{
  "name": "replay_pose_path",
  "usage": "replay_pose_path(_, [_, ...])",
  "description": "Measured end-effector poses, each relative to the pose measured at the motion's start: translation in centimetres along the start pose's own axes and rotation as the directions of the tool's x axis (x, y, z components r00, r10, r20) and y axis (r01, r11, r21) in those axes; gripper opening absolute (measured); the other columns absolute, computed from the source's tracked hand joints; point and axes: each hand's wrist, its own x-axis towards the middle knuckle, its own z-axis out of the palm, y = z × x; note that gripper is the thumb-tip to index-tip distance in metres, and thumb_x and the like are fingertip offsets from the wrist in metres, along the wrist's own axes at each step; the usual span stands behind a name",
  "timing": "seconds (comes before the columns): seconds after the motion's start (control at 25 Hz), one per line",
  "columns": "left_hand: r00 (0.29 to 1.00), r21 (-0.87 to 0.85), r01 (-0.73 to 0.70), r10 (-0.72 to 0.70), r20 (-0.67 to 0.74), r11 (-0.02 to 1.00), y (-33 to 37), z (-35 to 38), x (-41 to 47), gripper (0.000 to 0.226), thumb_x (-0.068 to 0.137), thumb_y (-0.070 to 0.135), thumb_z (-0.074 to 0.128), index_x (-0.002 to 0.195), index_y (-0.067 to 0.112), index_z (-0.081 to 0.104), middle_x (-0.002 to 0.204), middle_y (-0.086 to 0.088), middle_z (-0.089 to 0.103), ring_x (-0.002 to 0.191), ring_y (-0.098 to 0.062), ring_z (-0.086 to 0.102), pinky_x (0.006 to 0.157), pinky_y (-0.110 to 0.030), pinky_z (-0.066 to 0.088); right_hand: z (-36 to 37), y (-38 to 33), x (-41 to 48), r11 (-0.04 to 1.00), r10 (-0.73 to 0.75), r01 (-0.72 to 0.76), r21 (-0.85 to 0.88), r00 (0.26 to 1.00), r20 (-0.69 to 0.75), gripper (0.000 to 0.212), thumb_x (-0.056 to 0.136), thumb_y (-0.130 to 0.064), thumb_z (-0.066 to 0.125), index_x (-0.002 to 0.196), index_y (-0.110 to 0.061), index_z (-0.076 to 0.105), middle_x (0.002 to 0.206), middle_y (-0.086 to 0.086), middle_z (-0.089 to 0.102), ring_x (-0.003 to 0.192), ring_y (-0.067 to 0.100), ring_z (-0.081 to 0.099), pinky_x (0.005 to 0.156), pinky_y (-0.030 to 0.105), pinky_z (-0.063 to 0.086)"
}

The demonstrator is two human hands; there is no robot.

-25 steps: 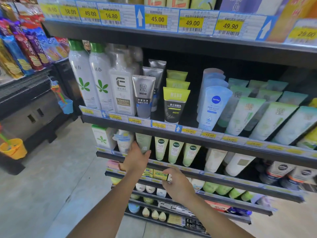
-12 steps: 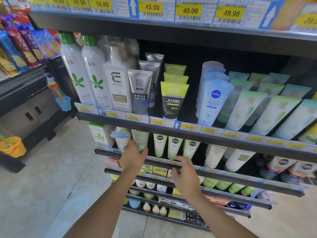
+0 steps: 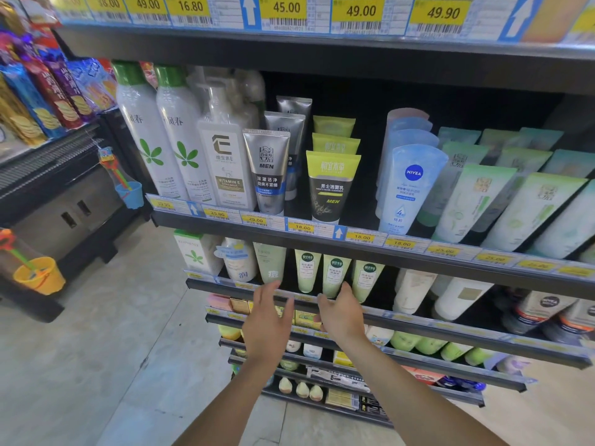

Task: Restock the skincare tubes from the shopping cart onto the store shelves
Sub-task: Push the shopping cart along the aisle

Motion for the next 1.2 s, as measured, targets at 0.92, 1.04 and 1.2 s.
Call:
replay_pose_path(0.92, [0.97, 0.164, 0.057, -0.094, 0.225, 0.985, 2.8, 1.8, 4.9, 0.026, 0.1, 0.045, 0.06, 0.1, 0.028, 0.041, 0.089, 0.006, 0.064, 0.084, -0.024, 0.068, 0.069, -0.041, 0.057, -0.3, 0.0, 1.1, 0.926, -0.112, 0.054, -0.374, 0.984, -0.135, 0.029, 0.101, -0.045, 0.056, 0.104, -0.017, 0.049, 0.087, -0.002, 0.064, 0.078, 0.024, 0.069, 0.066, 0.041, 0.06])
replay_pose_path(1.04, [0.969, 0.165, 0.05, -0.087, 0.23, 0.985, 3.1, 1.7, 4.9, 0.024, 0.101, 0.044, 0.059, 0.101, 0.028, 0.042, 0.091, 0.006, 0.064, 0.084, -0.023, 0.067, 0.067, -0.038, 0.053, -0.4, 0.2, 1.1, 0.924, -0.115, 0.055, -0.379, 0.984, -0.139, 0.03, 0.099, -0.048, 0.056, 0.103, -0.018, 0.049, 0.085, -0.003, 0.065, 0.074, 0.022, 0.069, 0.065, 0.04, 0.06])
replay_pose_path(1.2, [0.967, 0.149, 0.072, -0.105, 0.232, 0.986, 3.3, 1.6, 4.8, 0.023, 0.099, 0.046, 0.061, 0.098, 0.028, 0.046, 0.094, 0.006, 0.067, 0.086, -0.022, 0.067, 0.068, -0.037, 0.053, -0.4, 0.3, 1.4, 0.935, -0.096, 0.039, -0.353, 0.985, -0.146, 0.031, 0.095, -0.054, 0.059, 0.097, -0.023, 0.051, 0.082, -0.006, 0.067, 0.065, 0.018, 0.069, 0.061, 0.041, 0.062])
